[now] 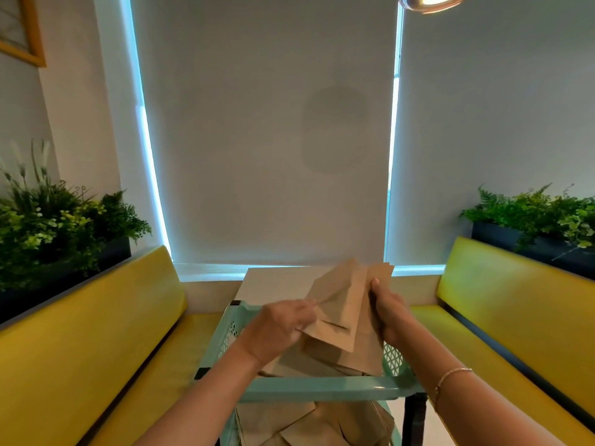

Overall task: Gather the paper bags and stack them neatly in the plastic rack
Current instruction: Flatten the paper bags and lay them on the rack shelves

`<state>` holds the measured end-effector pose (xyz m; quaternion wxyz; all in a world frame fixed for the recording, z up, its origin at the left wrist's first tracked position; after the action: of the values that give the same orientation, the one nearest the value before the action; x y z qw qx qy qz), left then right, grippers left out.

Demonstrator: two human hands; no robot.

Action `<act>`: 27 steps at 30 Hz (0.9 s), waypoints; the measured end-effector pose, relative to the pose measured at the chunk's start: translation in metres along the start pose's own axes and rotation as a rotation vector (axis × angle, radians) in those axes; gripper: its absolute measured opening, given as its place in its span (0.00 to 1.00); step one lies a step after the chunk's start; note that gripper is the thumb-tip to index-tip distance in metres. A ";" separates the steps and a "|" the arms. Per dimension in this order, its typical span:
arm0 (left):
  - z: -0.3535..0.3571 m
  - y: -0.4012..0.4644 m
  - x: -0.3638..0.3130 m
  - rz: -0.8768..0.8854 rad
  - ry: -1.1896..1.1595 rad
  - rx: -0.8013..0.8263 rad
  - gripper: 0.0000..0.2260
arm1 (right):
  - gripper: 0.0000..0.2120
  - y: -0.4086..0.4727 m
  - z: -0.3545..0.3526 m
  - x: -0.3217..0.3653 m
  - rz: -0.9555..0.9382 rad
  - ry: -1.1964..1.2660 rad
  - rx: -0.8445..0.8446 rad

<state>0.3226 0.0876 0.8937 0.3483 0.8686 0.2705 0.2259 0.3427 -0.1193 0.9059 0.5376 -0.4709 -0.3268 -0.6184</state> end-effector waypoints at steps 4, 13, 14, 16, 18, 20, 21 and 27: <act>0.011 -0.004 -0.008 0.016 -0.048 0.063 0.04 | 0.15 0.000 -0.003 -0.001 -0.006 0.039 0.077; 0.013 0.002 -0.038 -0.636 -0.431 0.363 0.17 | 0.11 -0.003 0.002 0.003 -0.125 -0.043 0.179; 0.013 0.005 -0.037 -0.768 -0.506 0.306 0.15 | 0.10 -0.005 0.002 0.003 -0.134 -0.044 0.191; 0.015 0.012 -0.030 -1.002 -0.517 0.184 0.17 | 0.08 -0.007 0.001 0.004 -0.143 -0.022 0.233; 0.020 0.014 -0.019 -1.203 -0.537 0.111 0.27 | 0.11 -0.008 -0.001 0.005 -0.139 0.000 0.287; 0.025 0.013 -0.009 -1.389 -0.729 0.075 0.40 | 0.13 -0.007 -0.004 0.005 -0.132 0.004 0.333; 0.028 0.012 -0.005 -1.444 -0.864 0.037 0.43 | 0.14 -0.006 -0.005 0.006 -0.134 0.001 0.351; 0.025 0.007 0.004 -1.419 -1.029 -0.189 0.18 | 0.12 -0.004 -0.006 0.009 -0.172 -0.035 0.317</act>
<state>0.3425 0.0742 0.8836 0.5555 0.4573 0.5360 -0.4415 0.3373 -0.1272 0.9132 0.5444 -0.3614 -0.4686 -0.5945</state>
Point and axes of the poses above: each hand's wrist, its own y-axis towards the middle knuckle, its own z-axis out of the palm, x = y × z, the point moved 1 cm from there along y, towards the middle knuckle, and after that the axes turned 9 degrees about y, right-handed, at the moved point
